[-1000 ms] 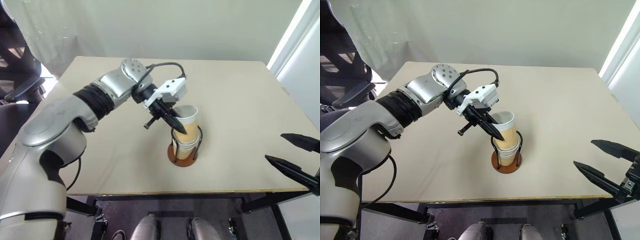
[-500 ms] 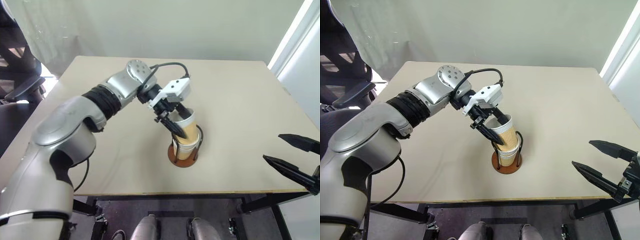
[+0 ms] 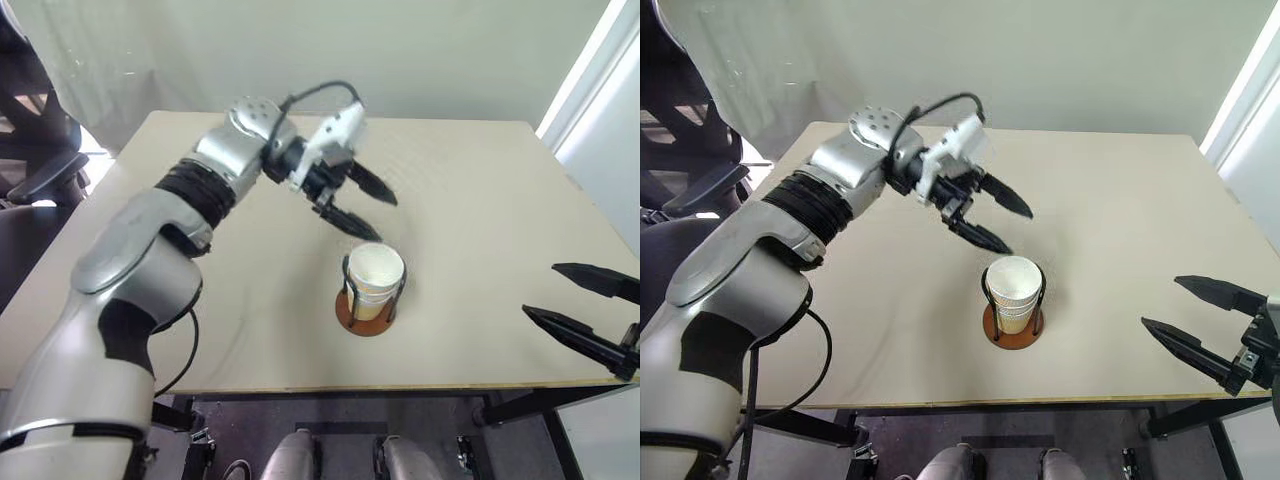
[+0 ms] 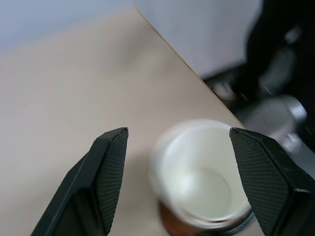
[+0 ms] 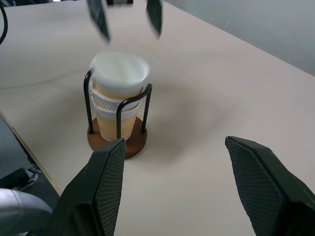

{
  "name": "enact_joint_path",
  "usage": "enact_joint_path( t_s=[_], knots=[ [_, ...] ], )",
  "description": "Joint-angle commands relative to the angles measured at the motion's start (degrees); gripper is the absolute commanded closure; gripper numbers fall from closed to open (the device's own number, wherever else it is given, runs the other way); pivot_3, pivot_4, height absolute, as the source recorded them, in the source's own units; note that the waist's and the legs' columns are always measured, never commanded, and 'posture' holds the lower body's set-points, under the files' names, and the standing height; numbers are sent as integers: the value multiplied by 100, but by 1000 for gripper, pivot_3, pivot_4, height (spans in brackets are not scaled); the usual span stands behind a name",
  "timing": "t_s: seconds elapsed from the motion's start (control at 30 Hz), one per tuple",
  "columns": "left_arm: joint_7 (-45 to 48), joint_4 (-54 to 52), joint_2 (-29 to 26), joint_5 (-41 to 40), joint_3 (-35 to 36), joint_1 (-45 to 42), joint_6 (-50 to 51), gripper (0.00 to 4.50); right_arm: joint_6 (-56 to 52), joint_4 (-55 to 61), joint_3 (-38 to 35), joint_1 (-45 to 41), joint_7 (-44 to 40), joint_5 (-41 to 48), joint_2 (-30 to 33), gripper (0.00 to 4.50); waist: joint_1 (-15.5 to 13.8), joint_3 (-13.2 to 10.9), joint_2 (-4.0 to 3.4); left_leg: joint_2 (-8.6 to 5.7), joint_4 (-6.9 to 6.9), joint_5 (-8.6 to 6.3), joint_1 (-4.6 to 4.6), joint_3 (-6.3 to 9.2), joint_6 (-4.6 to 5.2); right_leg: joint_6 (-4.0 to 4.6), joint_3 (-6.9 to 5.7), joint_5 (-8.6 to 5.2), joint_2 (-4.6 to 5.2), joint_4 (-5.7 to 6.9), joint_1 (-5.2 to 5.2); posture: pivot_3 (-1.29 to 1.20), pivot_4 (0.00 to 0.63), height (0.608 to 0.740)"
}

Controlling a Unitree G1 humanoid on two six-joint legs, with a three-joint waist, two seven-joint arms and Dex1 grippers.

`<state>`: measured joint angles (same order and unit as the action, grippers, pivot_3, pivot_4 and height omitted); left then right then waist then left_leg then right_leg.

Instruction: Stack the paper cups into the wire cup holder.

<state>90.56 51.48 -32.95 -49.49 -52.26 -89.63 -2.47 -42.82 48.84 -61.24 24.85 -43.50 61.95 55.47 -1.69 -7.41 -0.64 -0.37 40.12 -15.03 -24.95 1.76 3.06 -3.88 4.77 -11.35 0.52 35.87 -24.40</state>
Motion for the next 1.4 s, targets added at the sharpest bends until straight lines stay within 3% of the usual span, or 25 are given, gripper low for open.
enact_joint_path(
  t_s=[0.03,0.2,0.4,0.6,0.83,1.03,1.3,1.4],
  knots=[
    [194,78,-312,-123,1038,-25,538,1000,179,-227,309,-305,-166,-127,255,1193,13,0,0,0,-1,0,0,0,0,0,0,0,0,0,-1,0,150,740],
    [164,274,-812,329,2375,488,1168,1000,452,-730,1548,-1356,-294,-301,655,1193,94,10,-18,2,-6,5,7,-2,-13,4,4,-3,-6,3,-6,0,150,740],
    [-1577,164,-1532,1002,4024,1931,1262,1000,813,-1888,3591,-3237,-165,-1218,665,1193,134,7,-28,9,-9,55,21,9,-77,4,3,0,-13,11,-5,0,150,740],
    [-3313,-1596,-2207,849,5953,4505,1769,1000,1349,-3287,4853,-4532,-670,-2309,434,1193,156,10,-26,12,-12,79,33,-1,-79,4,0,2,-19,16,-22,0,150,740],
    [-4900,-3767,-1818,483,7762,6636,2548,1000,2125,-4850,5712,-6072,-141,-3711,-596,1193,113,12,-20,10,-13,84,47,2,-73,36,-8,5,-15,17,-11,0,150,740],
    [-5431,-5065,-1401,325,8453,7595,2903,1000,2764,-6180,5987,-6970,-53,-4372,-1489,1193,161,9,-14,10,-39,64,77,3,-42,130,-8,13,-13,23,-5,0,150,740],
    [-5526,-5372,-1288,319,8628,7737,3096,1000,3001,-6525,5929,-7124,-256,-4622,-1690,1193,162,9,-14,11,-107,137,84,19,-79,203,-13,58,-16,36,-16,0,150,740],
    [-6078,-5991,-1071,427,8741,8198,3284,1000,2954,-7103,6140,-7578,-529,-4677,-1955,1193,240,9,-14,14,-119,146,84,20,-94,204,-10,58,-18,54,-23,0,150,740]
  ],
)
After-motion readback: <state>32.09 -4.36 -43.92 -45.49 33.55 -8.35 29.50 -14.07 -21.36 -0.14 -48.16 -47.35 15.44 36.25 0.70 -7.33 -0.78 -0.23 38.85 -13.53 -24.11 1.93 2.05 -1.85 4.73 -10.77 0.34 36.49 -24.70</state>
